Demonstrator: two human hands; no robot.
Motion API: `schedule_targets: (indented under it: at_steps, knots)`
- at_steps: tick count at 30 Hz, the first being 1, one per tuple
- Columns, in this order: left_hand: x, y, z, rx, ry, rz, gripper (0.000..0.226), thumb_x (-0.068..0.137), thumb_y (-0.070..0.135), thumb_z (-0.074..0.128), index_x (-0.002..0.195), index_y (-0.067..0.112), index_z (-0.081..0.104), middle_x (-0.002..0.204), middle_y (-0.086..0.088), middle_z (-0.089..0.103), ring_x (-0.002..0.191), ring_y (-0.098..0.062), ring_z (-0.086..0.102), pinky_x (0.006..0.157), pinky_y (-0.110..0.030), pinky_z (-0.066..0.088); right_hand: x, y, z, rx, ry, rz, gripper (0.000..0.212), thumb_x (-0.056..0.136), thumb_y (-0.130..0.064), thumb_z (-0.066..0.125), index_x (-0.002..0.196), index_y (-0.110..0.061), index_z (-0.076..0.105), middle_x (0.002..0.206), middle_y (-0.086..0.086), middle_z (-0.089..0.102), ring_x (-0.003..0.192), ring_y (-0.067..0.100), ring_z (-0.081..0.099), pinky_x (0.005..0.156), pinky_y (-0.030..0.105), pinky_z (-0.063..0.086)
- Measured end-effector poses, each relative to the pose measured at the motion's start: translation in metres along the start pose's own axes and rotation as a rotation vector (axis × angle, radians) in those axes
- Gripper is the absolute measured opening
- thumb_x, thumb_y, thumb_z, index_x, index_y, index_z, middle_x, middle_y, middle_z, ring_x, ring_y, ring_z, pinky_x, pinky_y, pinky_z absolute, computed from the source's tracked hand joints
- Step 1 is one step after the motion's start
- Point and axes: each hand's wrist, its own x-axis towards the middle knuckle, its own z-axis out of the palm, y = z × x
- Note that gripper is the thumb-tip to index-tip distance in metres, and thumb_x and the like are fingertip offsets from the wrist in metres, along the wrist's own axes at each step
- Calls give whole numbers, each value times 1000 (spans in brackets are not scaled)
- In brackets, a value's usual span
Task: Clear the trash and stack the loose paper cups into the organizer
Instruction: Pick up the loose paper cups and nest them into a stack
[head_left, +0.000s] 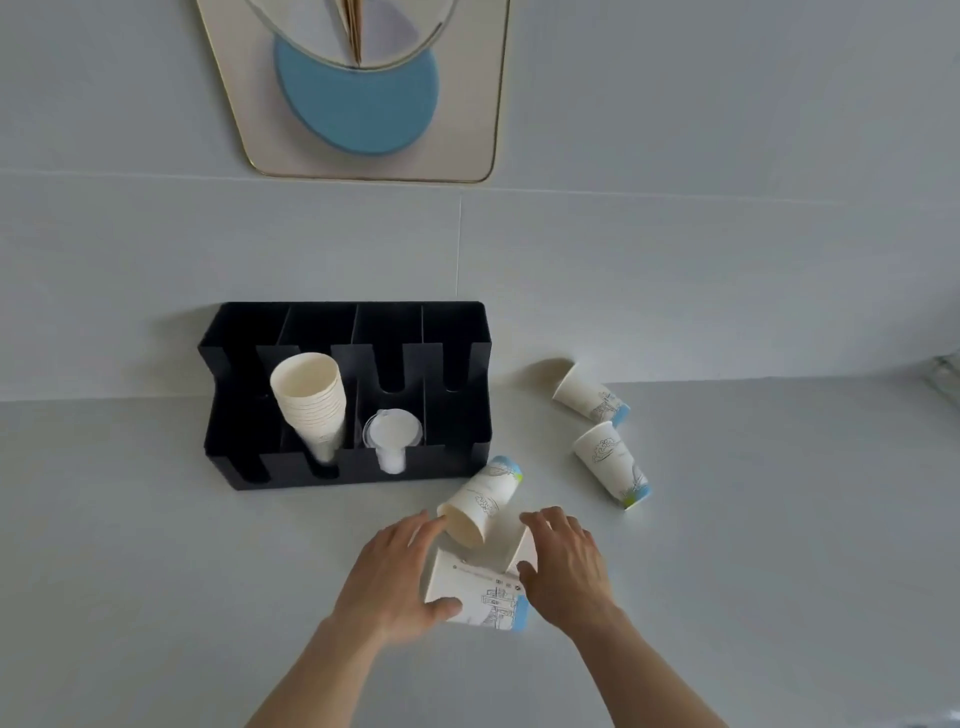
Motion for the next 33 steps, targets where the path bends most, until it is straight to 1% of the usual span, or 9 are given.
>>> schedule_targets:
  at_steps: [5, 8, 10, 12, 14, 20, 24, 27, 33]
  knots:
    - [9, 2, 15, 9, -76, 0, 118, 67, 55, 83, 161, 37, 14, 170, 12, 14, 155, -15, 19, 124, -34, 23, 13, 23, 12, 15, -91, 3, 73, 90, -31, 68, 153, -27, 30, 151, 0, 40, 137, 24, 42, 114, 32, 33]
    - [12, -1, 21, 58, -118, 2, 120, 67, 44, 90, 160, 36, 16, 170, 11, 15, 155, -16, 19, 125, -32, 21, 16, 26, 21, 41, -127, 29, 82, 89, -32, 70, 156, -28, 22, 147, -2, 43, 135, 24, 44, 111, 34, 38]
    - [13, -3, 26, 70, -114, 5, 110, 67, 38, 90, 156, 34, 24, 163, 11, 28, 151, -16, 29, 121, -29, 26, 18, 25, 25, 43, -141, 39, 83, 90, -34, 69, 156, -27, 20, 143, 0, 47, 130, 26, 47, 108, 35, 40]
    - [13, -6, 31, 70, -79, 15, 93, 71, 36, 85, 147, 33, 32, 146, 11, 44, 139, -16, 42, 112, -27, 34, 19, 22, 29, 24, -147, 32, 82, 90, -38, 68, 155, -26, 20, 137, 2, 49, 124, 26, 50, 105, 35, 40]
    - [12, -11, 33, 14, -79, 9, 81, 70, 37, 82, 138, 34, 38, 133, 14, 51, 129, -13, 48, 103, -25, 39, 18, 18, 33, 26, -153, 39, 84, 89, -39, 69, 155, -25, 19, 134, 2, 48, 120, 26, 51, 101, 36, 43]
    - [-1, -36, 13, -308, -157, -42, 76, 59, 44, 78, 124, 51, 39, 125, 22, 38, 115, -9, 54, 93, -31, 53, 15, -5, 36, 27, -174, 54, 96, 84, -44, 74, 156, -25, 14, 131, 3, 43, 113, 25, 52, 94, 35, 45]
    - [-7, -53, -17, -461, -66, -75, 83, 58, 43, 78, 132, 56, 43, 127, 23, 33, 114, -5, 54, 91, -31, 55, 9, -26, 44, 69, -171, 61, 98, 82, -49, 73, 157, -23, 15, 132, 2, 41, 113, 25, 54, 90, 35, 47]
    - [-10, -60, -34, -420, 51, -27, 97, 58, 46, 76, 146, 52, 36, 130, 22, 30, 115, -4, 52, 87, -20, 47, 8, -38, 46, 109, -144, 67, 98, 79, -51, 72, 155, -21, 19, 130, 0, 41, 114, 24, 55, 87, 34, 48]
    - [-21, -66, -21, -334, 228, 49, 108, 60, 54, 80, 153, 46, 25, 138, 21, 29, 124, -3, 46, 98, -25, 50, 10, -54, 36, 235, -35, 38, 92, 71, -52, 74, 149, -24, 34, 124, -4, 45, 105, 23, 60, 82, 33, 51]
